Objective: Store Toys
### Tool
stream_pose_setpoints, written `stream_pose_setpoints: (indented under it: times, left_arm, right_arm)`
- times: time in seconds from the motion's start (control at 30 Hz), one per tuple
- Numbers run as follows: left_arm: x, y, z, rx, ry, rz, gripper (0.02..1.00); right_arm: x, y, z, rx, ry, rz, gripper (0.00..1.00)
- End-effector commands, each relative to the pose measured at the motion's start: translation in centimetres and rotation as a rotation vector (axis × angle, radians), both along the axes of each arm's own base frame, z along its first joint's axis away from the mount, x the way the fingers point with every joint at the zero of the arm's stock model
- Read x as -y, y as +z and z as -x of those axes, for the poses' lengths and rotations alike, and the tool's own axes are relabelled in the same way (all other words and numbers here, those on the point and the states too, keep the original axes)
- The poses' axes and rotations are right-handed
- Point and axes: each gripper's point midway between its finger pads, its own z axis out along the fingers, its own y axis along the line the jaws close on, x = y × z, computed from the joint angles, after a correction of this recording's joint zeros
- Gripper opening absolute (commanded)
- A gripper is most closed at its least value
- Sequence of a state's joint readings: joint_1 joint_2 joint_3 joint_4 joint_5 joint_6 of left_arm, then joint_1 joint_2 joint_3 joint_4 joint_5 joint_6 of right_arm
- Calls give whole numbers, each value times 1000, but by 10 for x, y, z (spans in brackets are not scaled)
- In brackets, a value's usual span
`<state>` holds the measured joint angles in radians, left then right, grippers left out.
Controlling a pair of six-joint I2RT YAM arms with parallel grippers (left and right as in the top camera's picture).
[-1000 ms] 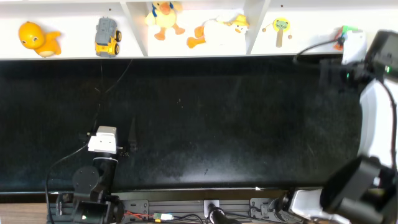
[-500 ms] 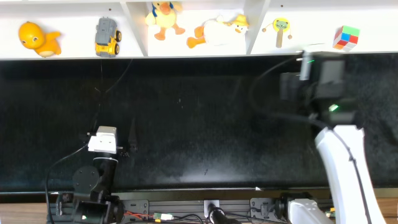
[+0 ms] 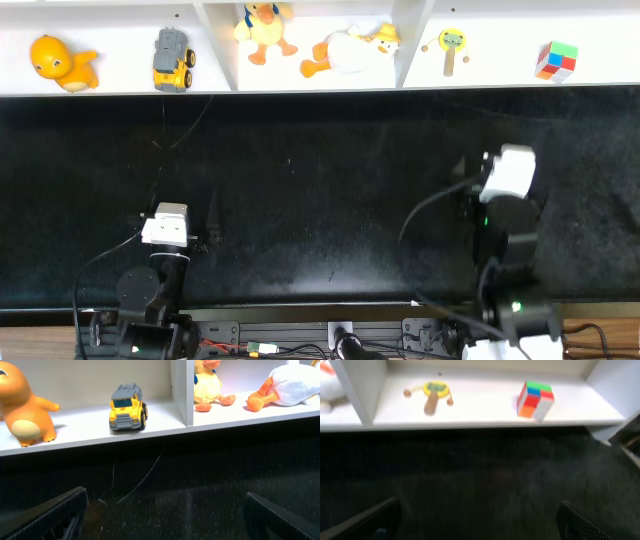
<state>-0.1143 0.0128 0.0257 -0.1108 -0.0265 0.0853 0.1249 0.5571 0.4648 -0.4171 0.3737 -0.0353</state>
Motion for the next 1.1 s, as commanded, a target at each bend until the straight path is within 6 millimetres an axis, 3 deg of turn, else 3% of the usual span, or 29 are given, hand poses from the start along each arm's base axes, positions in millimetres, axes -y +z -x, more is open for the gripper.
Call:
stream_pose_setpoints:
  times: [0.03, 0.17, 0.33, 0.57, 1.1]
  left_arm:
    - [1, 0, 0, 10, -7, -16, 998]
    - [1, 0, 0, 10, -7, -16, 998]
    - [1, 0, 0, 10, -7, -16, 996]
    - [1, 0, 0, 10, -7, -16, 998]
    - [1, 0, 0, 10, -7, -16, 998]
  right_arm:
    - [3, -22, 13, 37, -3, -30, 996]
    - [-1, -49, 20, 47, 50, -90, 996]
    - [-13, -66, 24, 101, 130, -133, 993]
    - [-12, -31, 28, 271, 136, -114, 996]
    - [-22, -31, 27, 273, 176, -116, 996]
